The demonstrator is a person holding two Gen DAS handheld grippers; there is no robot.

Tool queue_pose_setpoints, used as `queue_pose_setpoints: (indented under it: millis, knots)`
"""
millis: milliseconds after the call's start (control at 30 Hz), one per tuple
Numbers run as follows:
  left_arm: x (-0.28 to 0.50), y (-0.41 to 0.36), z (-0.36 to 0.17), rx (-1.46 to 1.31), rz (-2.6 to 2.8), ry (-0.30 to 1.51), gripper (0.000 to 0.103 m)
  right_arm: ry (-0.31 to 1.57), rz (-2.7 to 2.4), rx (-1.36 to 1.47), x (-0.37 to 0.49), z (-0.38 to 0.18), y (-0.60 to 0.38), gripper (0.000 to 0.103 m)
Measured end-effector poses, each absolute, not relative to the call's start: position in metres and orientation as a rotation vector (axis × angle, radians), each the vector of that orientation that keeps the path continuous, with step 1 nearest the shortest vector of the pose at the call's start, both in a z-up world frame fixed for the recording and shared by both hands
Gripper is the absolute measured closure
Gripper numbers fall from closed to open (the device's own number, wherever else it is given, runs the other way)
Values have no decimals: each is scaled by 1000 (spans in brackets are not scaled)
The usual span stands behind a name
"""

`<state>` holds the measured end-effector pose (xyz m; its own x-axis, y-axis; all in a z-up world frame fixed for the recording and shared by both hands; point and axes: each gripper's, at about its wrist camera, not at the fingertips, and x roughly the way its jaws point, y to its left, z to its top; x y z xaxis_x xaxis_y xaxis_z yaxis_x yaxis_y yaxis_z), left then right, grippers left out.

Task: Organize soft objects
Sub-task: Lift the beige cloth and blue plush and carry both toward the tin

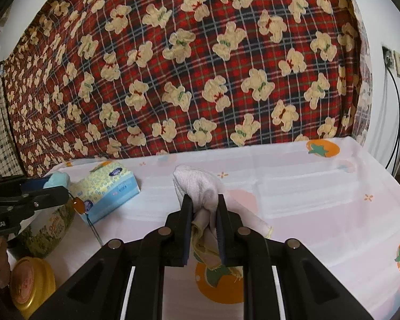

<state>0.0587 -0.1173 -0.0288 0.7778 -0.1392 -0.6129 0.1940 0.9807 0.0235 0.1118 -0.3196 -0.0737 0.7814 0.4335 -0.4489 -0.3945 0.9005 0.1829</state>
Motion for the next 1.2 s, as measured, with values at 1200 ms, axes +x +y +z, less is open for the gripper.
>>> queue_pose_setpoints:
  millis: [1200]
  knots:
    - [36, -67, -11, 4, -107, 518, 70, 344, 452, 1, 73, -57, -266, 85]
